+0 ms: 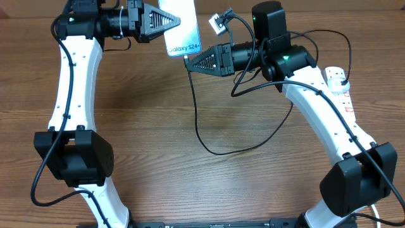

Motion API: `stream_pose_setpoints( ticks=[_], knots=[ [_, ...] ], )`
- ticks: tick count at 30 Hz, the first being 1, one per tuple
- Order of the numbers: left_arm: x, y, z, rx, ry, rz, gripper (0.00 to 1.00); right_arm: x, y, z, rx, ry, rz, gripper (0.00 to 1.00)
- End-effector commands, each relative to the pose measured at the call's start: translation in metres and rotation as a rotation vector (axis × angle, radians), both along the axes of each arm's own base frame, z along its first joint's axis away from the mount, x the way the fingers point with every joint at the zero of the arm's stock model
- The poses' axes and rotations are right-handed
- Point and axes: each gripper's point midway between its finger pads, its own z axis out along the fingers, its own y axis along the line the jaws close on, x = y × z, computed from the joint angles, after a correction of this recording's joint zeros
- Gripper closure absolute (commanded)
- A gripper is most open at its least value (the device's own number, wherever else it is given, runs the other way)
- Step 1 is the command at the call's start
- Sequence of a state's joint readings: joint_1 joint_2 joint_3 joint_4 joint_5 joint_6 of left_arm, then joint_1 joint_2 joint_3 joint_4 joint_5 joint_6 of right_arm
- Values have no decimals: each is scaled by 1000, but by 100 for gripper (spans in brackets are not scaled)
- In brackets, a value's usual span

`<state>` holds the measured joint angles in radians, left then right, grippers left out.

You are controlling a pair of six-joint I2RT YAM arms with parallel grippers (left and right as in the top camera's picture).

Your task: Plug charger to phone and switch on socket

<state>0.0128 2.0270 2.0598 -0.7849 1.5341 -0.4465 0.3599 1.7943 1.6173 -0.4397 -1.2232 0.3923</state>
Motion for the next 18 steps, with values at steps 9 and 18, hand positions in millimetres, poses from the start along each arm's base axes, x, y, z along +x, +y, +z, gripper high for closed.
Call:
stream_pose_setpoints(
  ticks=[9, 18],
  knots=[
    [-8, -3, 11, -31, -14, -40, 96, 3, -2, 9, 12, -34, -8, 96],
    [-8, -3, 11, -31, -18, -40, 96, 3, -2, 9, 13, -33, -9, 96]
  ],
)
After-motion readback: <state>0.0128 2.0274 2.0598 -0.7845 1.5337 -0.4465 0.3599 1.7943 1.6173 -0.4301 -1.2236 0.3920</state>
